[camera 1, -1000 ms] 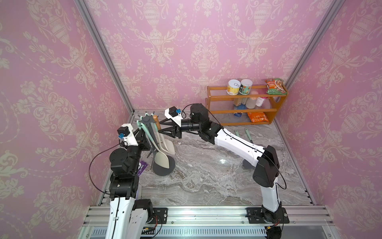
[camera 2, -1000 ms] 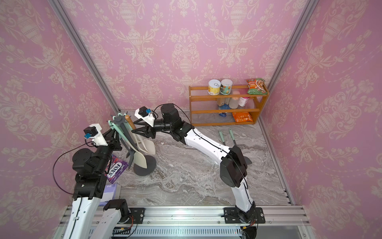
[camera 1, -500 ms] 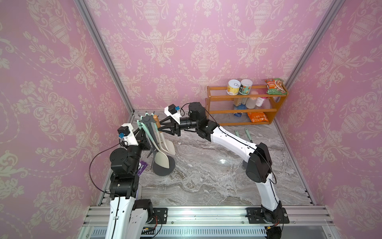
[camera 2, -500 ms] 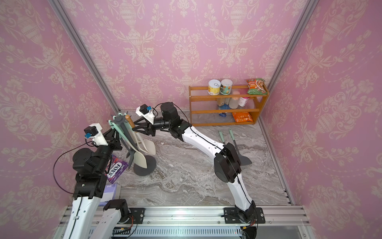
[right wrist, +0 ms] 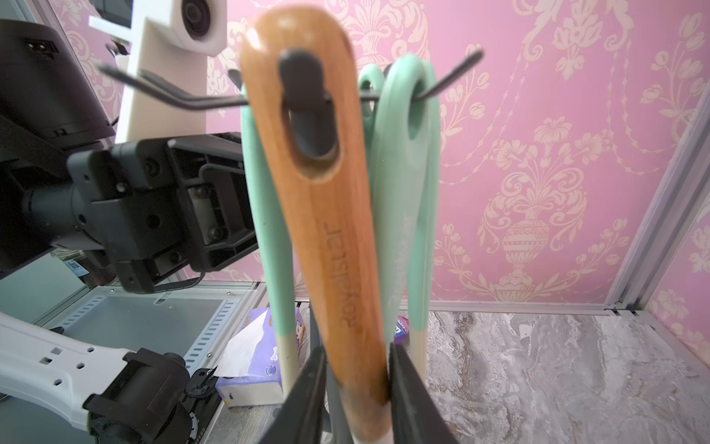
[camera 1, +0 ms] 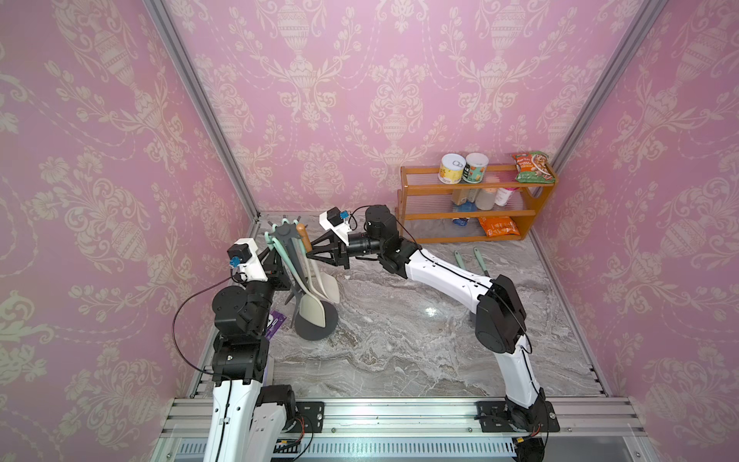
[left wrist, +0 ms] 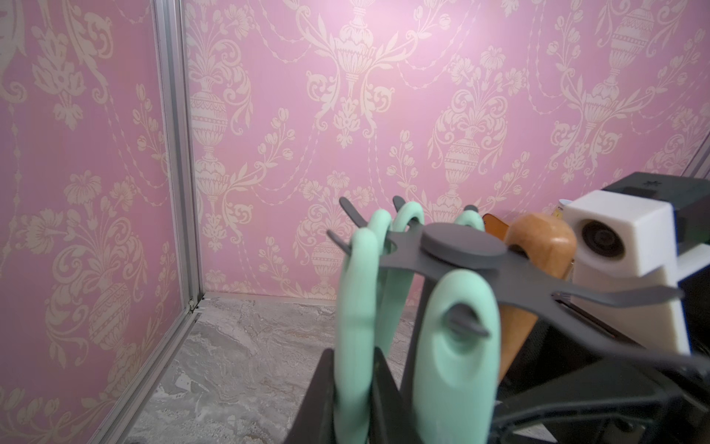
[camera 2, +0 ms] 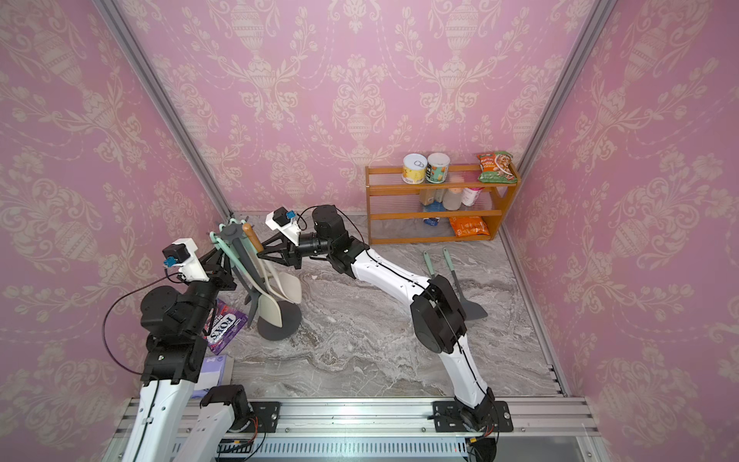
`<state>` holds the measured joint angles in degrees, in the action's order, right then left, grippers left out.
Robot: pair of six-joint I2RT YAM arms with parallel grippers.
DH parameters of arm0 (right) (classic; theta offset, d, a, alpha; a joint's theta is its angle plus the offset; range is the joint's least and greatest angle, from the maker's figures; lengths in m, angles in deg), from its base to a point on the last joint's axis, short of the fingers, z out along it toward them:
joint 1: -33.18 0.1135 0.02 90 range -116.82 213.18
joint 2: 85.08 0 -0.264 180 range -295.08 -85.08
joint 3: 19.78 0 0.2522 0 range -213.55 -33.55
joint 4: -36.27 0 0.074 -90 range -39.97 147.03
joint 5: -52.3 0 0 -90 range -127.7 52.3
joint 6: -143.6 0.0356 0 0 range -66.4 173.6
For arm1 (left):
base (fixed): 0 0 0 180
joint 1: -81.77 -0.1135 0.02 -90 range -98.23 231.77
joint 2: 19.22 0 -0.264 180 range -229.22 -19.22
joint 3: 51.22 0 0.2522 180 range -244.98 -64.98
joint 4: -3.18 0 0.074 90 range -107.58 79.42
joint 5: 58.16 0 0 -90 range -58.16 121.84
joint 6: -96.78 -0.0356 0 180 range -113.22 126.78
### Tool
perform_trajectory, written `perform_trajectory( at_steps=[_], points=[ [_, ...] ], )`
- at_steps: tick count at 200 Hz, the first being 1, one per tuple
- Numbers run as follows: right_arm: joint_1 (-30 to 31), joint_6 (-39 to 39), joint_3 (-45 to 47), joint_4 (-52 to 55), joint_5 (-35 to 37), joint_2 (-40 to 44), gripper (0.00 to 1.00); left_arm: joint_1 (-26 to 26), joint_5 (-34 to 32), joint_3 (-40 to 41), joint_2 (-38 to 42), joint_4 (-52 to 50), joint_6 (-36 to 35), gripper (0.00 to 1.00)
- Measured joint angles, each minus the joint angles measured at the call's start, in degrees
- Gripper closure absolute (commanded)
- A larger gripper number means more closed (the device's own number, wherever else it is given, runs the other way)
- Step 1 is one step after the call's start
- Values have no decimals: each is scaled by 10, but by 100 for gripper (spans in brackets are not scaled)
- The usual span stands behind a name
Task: Take the spatula off the kitchen utensil rack
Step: Take off the spatula from the rack.
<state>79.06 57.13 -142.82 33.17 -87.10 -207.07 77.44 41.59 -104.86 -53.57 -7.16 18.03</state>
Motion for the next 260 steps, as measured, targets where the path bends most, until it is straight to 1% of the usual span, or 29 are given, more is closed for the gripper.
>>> perform_trajectory(
  at_steps=[20, 67, 100, 129, 221, 260],
  points=[
    [3, 3, 0, -4, 2, 0, 74, 0, 0, 0, 0, 0, 0, 100],
    [7, -5, 0, -4, 3, 1, 92, -1, -1, 0, -2, 1, 0, 100],
    [8, -15, 13, 6, 13, 14, 97, -1, 0, 0, -2, 1, 0, 100],
    [8, -27, 30, 22, 28, 32, 100, -1, 0, 0, -2, 1, 0, 100],
    [6, -68, 50, 61, 79, 75, 100, -1, 0, 0, -1, 1, 0, 100],
    [-14, -70, 88, 58, 86, 109, 100, -1, 0, 0, -2, 1, 0, 100]
  ],
)
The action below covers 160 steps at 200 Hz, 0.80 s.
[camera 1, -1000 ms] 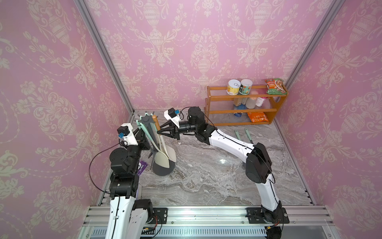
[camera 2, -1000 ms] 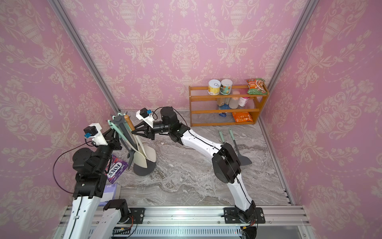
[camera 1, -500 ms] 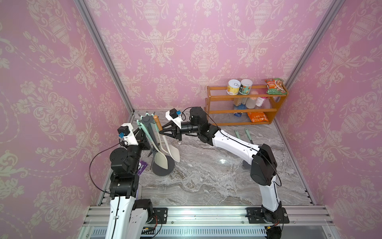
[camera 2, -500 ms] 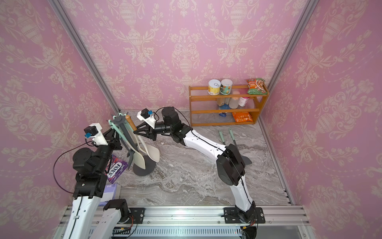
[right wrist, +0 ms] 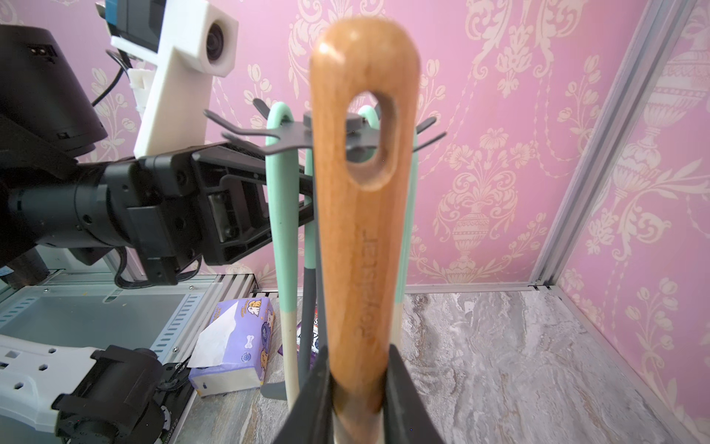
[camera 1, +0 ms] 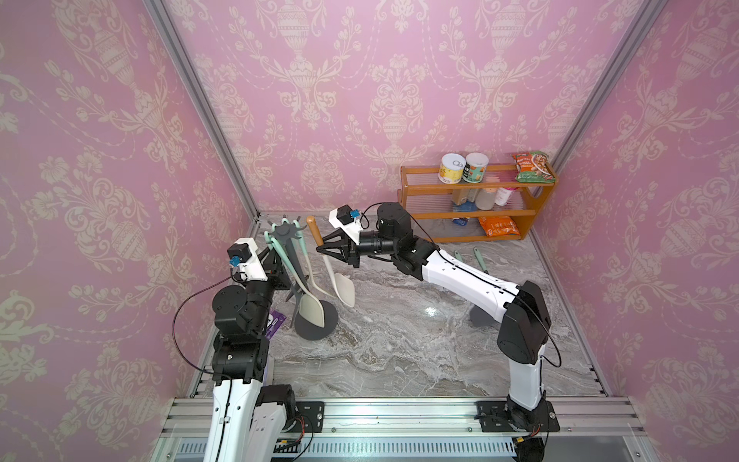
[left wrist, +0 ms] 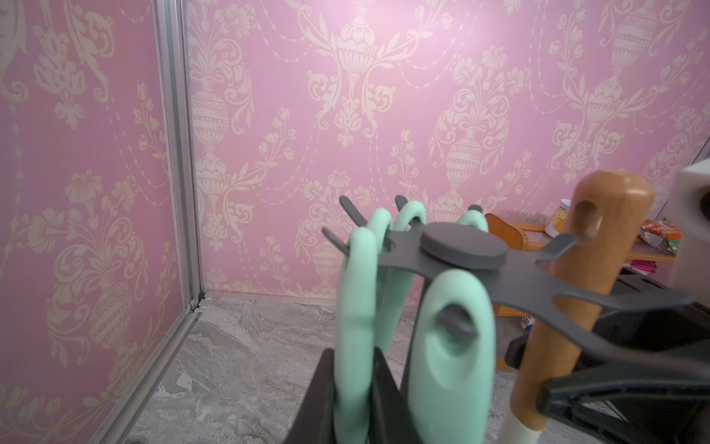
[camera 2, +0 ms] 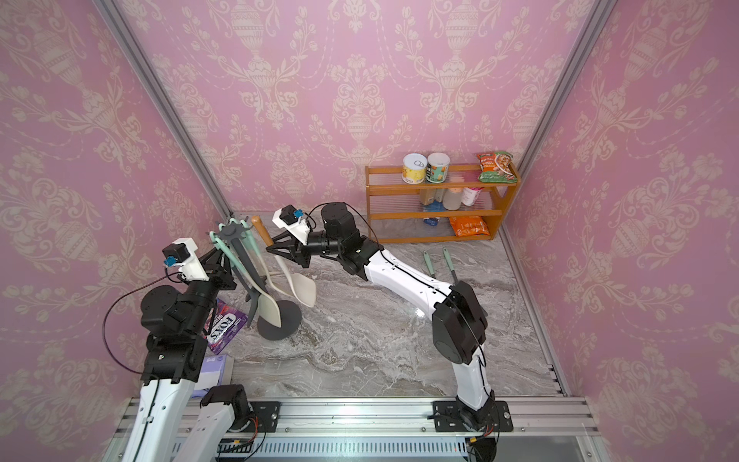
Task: Take the spatula off the kitchen utensil rack
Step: Take off the spatula from the rack, then place the spatula at the center of the board.
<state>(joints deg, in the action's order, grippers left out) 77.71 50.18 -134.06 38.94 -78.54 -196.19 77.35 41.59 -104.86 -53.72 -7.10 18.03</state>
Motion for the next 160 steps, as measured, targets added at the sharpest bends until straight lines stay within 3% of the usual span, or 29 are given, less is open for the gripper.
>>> perform_trajectory(
  at_steps=[48, 125, 160],
  points=[
    [-52, 0, 92, 15, 61, 63, 100, 0, 0, 0, 0, 0, 0, 100],
    [-71, -9, 83, 226, 381, 112, 100, 0, 0, 0, 1, 0, 0, 100],
    [-105, 31, 83, 293, 475, 112, 100, 0, 0, 0, 7, -6, 0, 100]
  ],
)
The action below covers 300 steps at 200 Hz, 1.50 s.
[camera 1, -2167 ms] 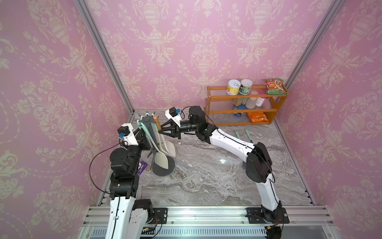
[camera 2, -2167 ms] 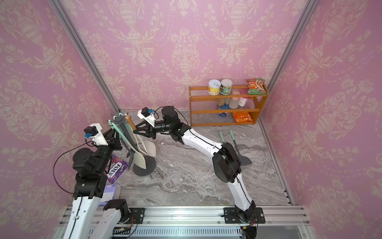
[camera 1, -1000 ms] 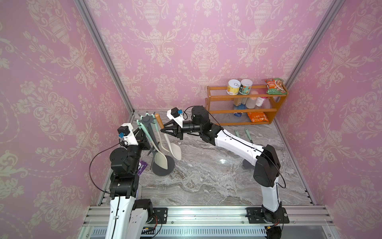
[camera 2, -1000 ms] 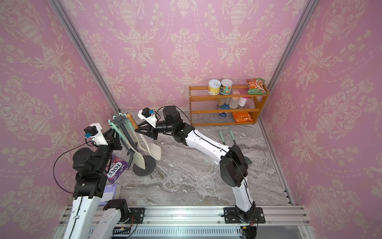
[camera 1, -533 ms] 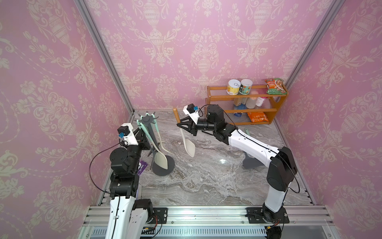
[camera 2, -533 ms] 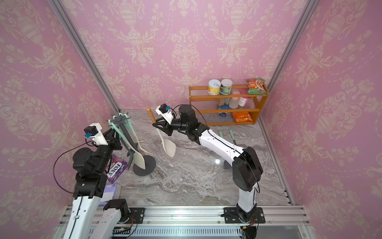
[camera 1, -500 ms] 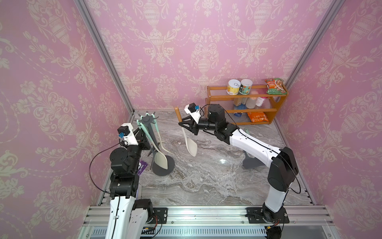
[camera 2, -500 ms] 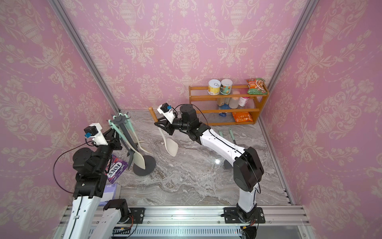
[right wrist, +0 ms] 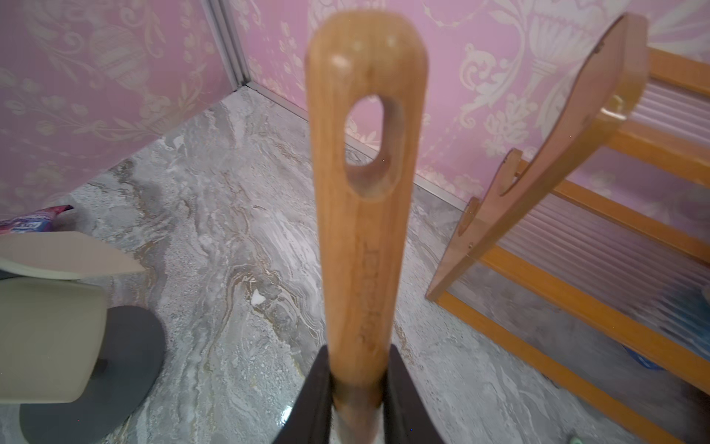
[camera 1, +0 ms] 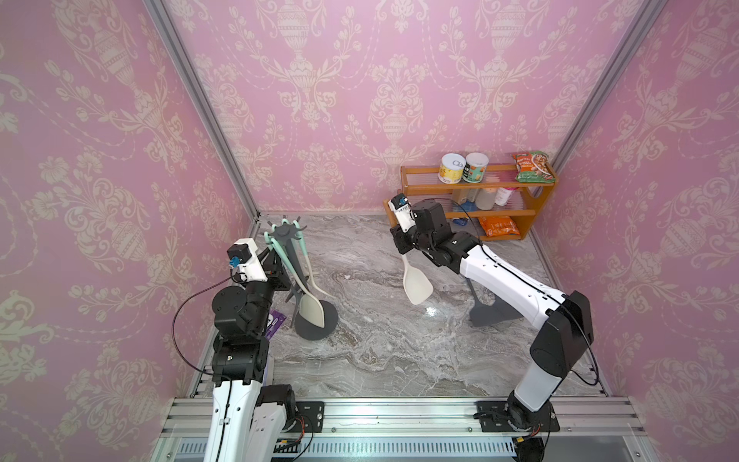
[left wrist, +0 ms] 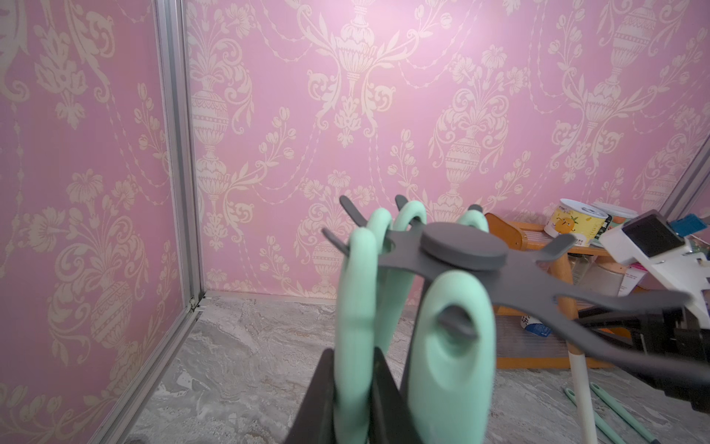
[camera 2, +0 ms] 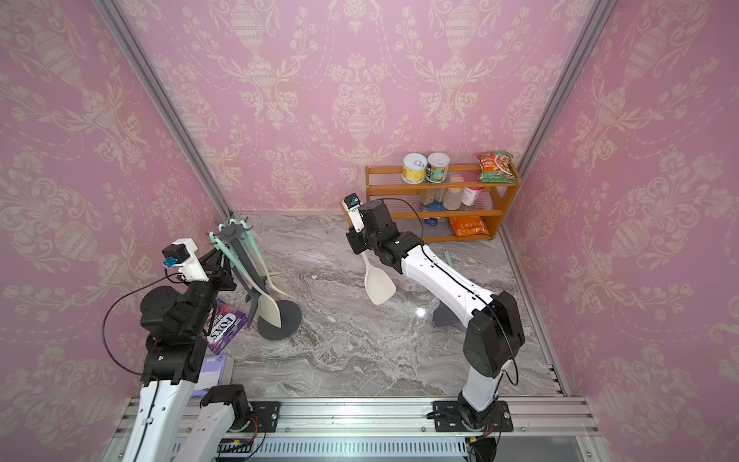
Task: Take the spatula off the kitchen utensil rack
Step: Place the spatula at the center of the board.
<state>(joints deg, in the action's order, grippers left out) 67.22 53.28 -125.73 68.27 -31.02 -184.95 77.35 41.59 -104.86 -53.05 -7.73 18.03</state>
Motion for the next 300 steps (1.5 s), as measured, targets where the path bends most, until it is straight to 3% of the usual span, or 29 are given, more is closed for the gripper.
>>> perform_trajectory(
  at_steps=[49, 108, 174, 300],
  points=[
    [-71, 64, -12, 62, 37, -22, 100, 0, 0, 0, 4, -6, 0, 100],
    [-125, 96, -37, 123, -5, -98, 100, 0, 0, 0, 4, -6, 0, 100],
    [-133, 96, -91, 194, -49, -143, 100, 0, 0, 0, 3, -5, 0, 100],
    [-152, 99, -89, 238, -37, -242, 100, 0, 0, 0, 3, -4, 0, 100]
  ],
)
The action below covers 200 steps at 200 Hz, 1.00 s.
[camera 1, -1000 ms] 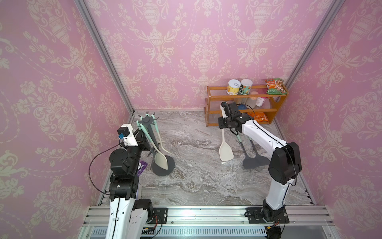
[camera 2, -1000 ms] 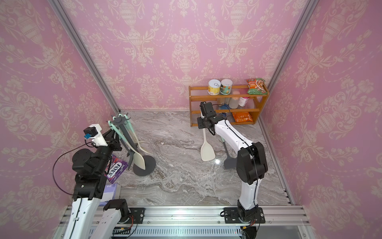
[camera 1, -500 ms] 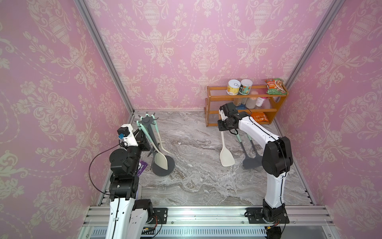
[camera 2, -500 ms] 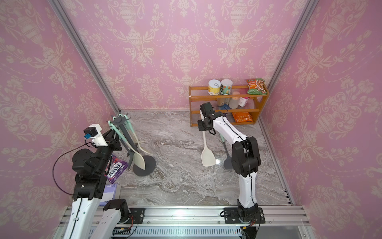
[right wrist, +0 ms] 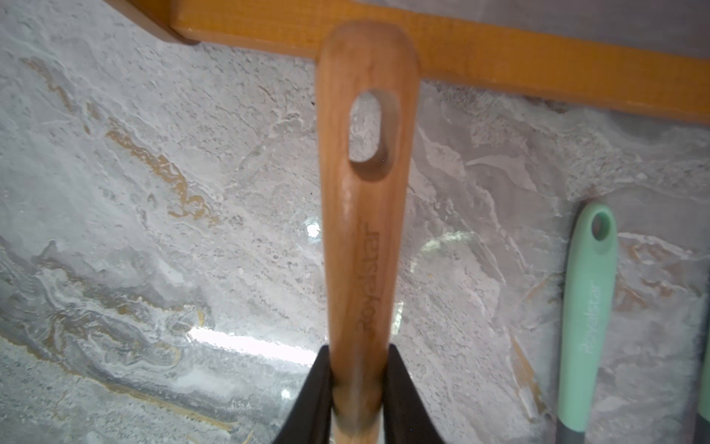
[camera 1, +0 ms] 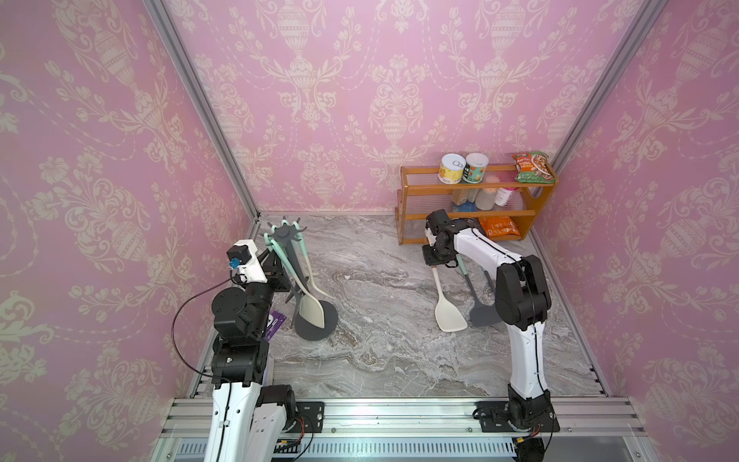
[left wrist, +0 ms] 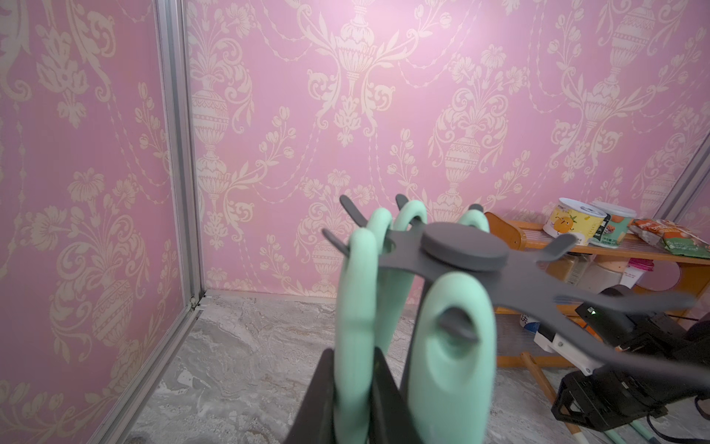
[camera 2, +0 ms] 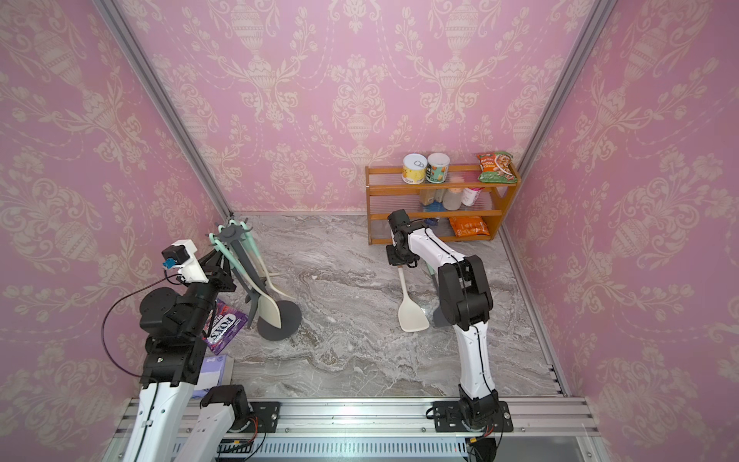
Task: Take the spatula off the kitchen utensil rack
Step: Place the spatula at the center of the board.
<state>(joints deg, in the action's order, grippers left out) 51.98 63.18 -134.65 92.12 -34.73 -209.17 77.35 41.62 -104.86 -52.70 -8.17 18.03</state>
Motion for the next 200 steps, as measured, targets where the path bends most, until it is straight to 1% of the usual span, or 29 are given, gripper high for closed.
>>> perform_trajectory(
  at_steps=[30, 86, 133, 142, 151, 164, 190, 200],
  points=[
    [-5, 10, 16, -9, 4, -2, 100, 0, 0, 0, 0, 0, 0, 100],
    [-33, 23, 24, -13, 5, -12, 100, 0, 0, 0, 0, 0, 0, 100],
    [-38, 26, 38, -23, 16, -23, 100, 0, 0, 0, 0, 0, 0, 100],
    [-38, 26, 38, -24, 18, -23, 97, 0, 0, 0, 0, 0, 0, 100],
    [-38, 27, 38, -24, 19, -23, 90, 0, 0, 0, 0, 0, 0, 100],
    [-38, 27, 38, -23, 19, -23, 86, 0, 0, 0, 0, 0, 0, 100],
    [-38, 27, 34, -19, 20, -25, 70, 0, 0, 0, 0, 0, 0, 100],
    [-38, 29, 34, -19, 23, -25, 65, 0, 0, 0, 0, -1, 0, 100]
  ],
)
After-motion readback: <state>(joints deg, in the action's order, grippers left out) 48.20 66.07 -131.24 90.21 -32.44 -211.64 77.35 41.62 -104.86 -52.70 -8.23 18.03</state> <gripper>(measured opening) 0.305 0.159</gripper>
